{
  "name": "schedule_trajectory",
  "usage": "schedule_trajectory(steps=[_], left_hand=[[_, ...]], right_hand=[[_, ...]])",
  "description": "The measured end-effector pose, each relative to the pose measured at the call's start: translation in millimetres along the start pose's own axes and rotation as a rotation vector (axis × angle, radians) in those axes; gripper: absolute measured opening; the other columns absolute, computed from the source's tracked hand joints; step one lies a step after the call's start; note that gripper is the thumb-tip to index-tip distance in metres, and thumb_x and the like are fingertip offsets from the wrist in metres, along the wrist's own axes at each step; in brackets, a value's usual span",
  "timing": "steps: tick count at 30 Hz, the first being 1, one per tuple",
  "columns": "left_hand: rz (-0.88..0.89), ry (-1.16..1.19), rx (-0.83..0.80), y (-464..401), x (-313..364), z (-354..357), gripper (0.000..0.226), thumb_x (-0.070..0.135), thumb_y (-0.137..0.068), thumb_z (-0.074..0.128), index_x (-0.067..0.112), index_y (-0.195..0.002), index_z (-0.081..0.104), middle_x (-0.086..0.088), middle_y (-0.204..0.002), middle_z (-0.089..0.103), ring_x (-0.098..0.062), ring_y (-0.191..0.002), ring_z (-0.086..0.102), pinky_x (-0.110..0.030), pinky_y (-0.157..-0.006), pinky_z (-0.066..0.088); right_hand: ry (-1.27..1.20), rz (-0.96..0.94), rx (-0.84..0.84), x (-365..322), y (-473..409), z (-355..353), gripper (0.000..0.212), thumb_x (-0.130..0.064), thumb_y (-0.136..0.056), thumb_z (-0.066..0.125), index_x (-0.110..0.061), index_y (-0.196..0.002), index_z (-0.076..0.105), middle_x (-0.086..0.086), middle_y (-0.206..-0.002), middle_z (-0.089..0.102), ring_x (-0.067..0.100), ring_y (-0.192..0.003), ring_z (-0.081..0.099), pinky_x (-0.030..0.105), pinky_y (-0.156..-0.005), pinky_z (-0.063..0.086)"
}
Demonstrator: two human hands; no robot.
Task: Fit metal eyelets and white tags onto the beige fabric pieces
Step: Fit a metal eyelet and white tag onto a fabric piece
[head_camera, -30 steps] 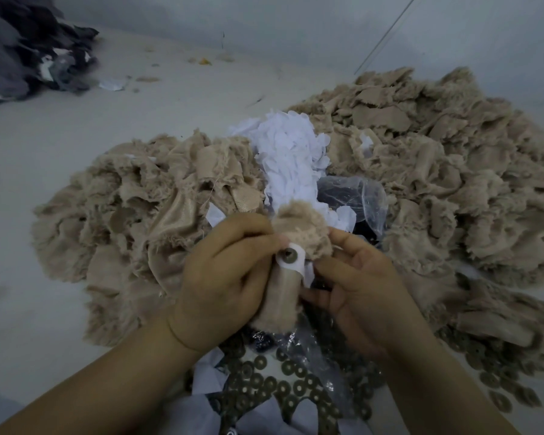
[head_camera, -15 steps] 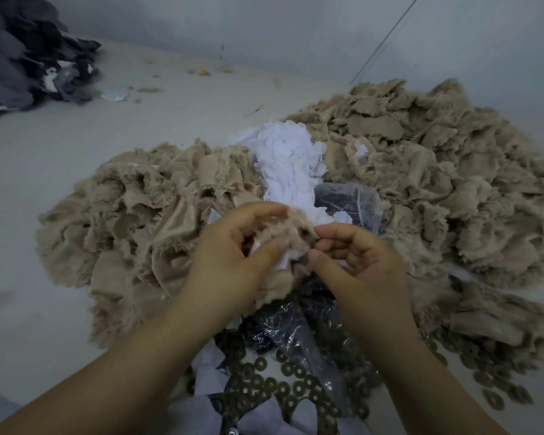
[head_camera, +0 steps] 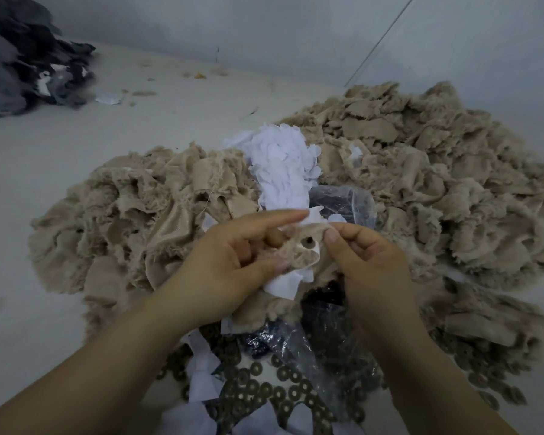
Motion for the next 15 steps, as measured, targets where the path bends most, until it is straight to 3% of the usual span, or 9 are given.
schedule_trajectory(steps=[2, 4, 7, 9, 11, 13, 15], left_hand=[[0.121, -0.289, 0.092, -4, 4, -3, 0.040, -0.006, -0.087, 0.066, 0.025, -0.111, 0.073, 0.010, -0.094, 0.071, -0.001, -0.087, 0.064, -0.015, -0.079, 0.051], [0.167, -0.447, 0.358, -11, 11, -12, 0.035, -0.005, -0.089, 0.064, 0.025, -0.105, 0.071, 0.014, -0.096, 0.068, 0.002, -0.089, 0.063, -0.010, -0.079, 0.049], [0.313, -0.714, 0.650, -24, 14, -38, 0.028, -0.006, -0.090, 0.056, 0.009, -0.106, 0.073, -0.006, -0.095, 0.065, -0.010, -0.083, 0.057, -0.009, -0.076, 0.044], [0.320, -0.986, 0.598, -33, 5, -49, 0.025, -0.010, -0.088, 0.051, -0.007, -0.103, 0.070, -0.023, -0.100, 0.061, -0.030, -0.091, 0.053, -0.028, -0.080, 0.047], [0.041, -1.273, 0.404, -41, -12, -49, 0.019, -0.002, -0.089, 0.052, -0.005, -0.101, 0.066, -0.025, -0.113, 0.057, -0.041, -0.104, 0.048, -0.053, -0.085, 0.044], [-0.283, -1.421, 0.190, -43, -22, -41, 0.021, 0.017, -0.095, 0.050, 0.005, -0.107, 0.063, -0.017, -0.127, 0.052, -0.041, -0.123, 0.037, -0.062, -0.095, 0.036], [-0.397, -1.496, 0.064, -43, -29, -32, 0.030, 0.024, -0.094, 0.046, 0.007, -0.116, 0.059, -0.016, -0.134, 0.048, -0.039, -0.131, 0.029, -0.066, -0.101, 0.030]], right_hand=[[0.020, -0.001, -0.009, 0, -2, 2, 0.014, -0.012, -0.095, 0.063, -0.018, -0.091, 0.074, 0.005, -0.081, 0.077, 0.017, -0.071, 0.073, 0.023, -0.060, 0.057], [0.094, -0.035, -0.016, 1, -3, 4, 0.015, -0.009, -0.095, 0.062, -0.020, -0.095, 0.072, 0.001, -0.080, 0.076, 0.011, -0.069, 0.071, 0.017, -0.061, 0.054], [0.306, -0.139, 0.011, 4, -7, 2, 0.016, -0.011, -0.092, 0.067, -0.026, -0.095, 0.071, -0.005, -0.077, 0.073, 0.008, -0.069, 0.069, 0.020, -0.062, 0.055], [0.476, -0.226, 0.035, 5, -10, 0, 0.013, -0.015, -0.090, 0.069, -0.027, -0.093, 0.072, -0.011, -0.072, 0.069, 0.003, -0.065, 0.064, 0.018, -0.060, 0.053], [0.631, -0.323, 0.072, 3, -14, -2, 0.013, -0.016, -0.089, 0.070, -0.028, -0.094, 0.073, -0.017, -0.069, 0.065, -0.001, -0.065, 0.061, 0.011, -0.058, 0.049], [0.809, -0.418, 0.100, -1, -21, -6, 0.015, -0.016, -0.087, 0.070, -0.024, -0.099, 0.073, -0.016, -0.072, 0.061, 0.001, -0.065, 0.058, 0.006, -0.060, 0.044], [0.998, -0.417, 0.107, -5, -28, -14, 0.017, -0.016, -0.087, 0.069, -0.020, -0.103, 0.072, -0.007, -0.085, 0.061, 0.004, -0.067, 0.053, 0.008, -0.062, 0.040]])
Point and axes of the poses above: each hand's wrist, its own y-axis away from the middle knuckle, its own z-axis out of the palm, x = y × z, the point moved 1 cm from there along -y, towards the middle knuckle
